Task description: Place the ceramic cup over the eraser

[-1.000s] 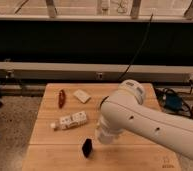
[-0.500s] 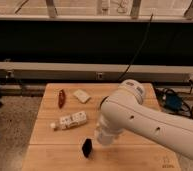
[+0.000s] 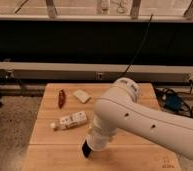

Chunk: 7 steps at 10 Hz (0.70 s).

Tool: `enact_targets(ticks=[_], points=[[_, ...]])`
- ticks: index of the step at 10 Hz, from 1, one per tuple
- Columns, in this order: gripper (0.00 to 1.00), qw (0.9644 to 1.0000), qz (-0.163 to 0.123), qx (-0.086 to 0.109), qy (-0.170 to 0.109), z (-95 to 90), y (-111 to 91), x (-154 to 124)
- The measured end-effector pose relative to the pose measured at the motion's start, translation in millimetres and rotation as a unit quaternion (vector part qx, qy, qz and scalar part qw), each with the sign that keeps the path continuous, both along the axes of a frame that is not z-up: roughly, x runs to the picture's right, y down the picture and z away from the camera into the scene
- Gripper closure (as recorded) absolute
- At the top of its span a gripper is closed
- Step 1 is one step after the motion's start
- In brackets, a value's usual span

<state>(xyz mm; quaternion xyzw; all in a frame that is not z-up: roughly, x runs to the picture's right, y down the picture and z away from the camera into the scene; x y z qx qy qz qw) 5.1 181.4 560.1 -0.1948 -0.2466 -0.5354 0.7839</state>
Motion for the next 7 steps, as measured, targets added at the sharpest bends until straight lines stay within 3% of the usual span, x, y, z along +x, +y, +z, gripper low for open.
enact_targets(ticks=[4, 7], points=[[0.96, 0.9992, -0.031, -0.002, -0.024, -2.7, 6.7, -25.4], [0.96, 0.9984, -0.052, -0.003, -0.023, 7.2, 16.4, -35.9]])
